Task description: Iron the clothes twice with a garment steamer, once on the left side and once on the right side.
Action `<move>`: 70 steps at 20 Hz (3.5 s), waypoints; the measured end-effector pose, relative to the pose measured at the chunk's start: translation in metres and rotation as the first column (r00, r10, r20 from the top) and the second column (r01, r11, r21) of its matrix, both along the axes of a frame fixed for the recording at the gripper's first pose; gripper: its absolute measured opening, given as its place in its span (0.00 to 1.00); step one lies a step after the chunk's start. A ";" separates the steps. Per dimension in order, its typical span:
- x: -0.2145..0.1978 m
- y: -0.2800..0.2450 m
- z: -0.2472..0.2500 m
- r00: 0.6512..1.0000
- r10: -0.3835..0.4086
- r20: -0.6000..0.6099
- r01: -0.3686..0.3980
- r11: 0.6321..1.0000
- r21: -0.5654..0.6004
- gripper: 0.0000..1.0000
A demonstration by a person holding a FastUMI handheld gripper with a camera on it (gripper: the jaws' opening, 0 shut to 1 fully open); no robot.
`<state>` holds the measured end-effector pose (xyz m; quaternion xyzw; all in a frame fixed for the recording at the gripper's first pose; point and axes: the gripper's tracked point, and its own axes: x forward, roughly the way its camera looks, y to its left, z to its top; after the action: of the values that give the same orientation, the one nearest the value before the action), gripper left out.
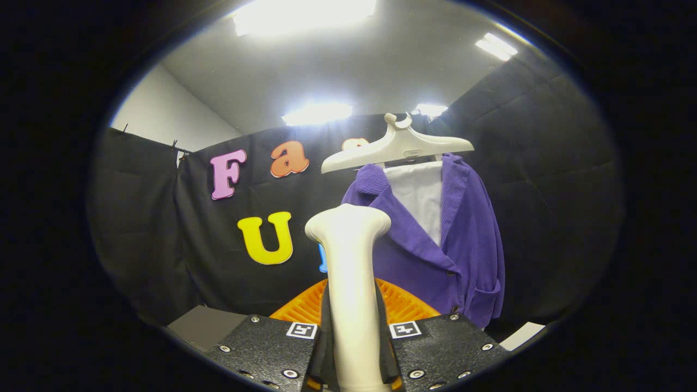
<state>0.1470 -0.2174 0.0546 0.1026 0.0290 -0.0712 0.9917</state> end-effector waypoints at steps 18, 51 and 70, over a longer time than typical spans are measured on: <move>0.025 -0.058 -0.093 0.986 -0.097 -0.133 0.103 0.994 0.040 0.33; -0.099 -0.026 -0.364 0.810 -0.092 -0.579 0.102 0.995 -0.015 0.34; -0.145 -0.109 -0.173 0.951 -0.021 -0.309 0.047 0.996 0.076 0.34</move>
<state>0.0016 -0.3262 -0.1184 0.1318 0.1842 -0.1020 0.9687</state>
